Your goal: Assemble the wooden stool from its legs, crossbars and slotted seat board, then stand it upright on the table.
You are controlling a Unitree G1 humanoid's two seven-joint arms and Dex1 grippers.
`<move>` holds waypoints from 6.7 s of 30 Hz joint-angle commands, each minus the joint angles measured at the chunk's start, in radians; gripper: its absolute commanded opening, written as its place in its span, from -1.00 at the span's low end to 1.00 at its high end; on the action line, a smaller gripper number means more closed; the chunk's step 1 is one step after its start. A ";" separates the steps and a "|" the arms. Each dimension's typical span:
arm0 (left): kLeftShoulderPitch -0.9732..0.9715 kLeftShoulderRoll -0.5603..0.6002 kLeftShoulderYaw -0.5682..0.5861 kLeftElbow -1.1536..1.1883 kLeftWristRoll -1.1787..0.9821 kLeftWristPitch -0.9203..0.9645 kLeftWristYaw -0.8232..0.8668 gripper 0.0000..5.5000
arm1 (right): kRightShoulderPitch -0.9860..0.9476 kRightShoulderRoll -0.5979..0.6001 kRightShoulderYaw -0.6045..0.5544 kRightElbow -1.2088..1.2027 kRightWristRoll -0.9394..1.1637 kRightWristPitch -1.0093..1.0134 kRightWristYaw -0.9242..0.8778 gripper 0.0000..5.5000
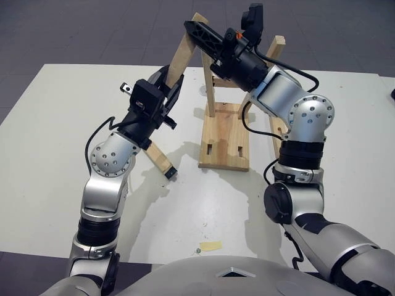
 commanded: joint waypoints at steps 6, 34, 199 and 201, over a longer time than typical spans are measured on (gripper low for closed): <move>-0.059 -0.006 0.009 0.069 0.000 0.018 -0.001 0.12 | 0.046 -0.023 0.086 -0.101 -0.137 -0.088 0.005 -0.85; -0.075 -0.204 0.473 0.265 -0.049 0.008 0.589 0.96 | 0.597 -0.253 -0.196 -0.232 -0.493 -0.384 -0.136 -0.85; -0.175 -0.193 0.341 0.334 0.000 0.008 0.567 0.96 | 0.112 -0.213 -0.031 0.320 -0.940 -0.797 -0.268 0.96; -0.172 -0.193 0.342 0.331 -0.001 0.011 0.567 0.96 | 0.155 -0.207 -0.020 0.313 -0.957 -0.738 -0.294 0.96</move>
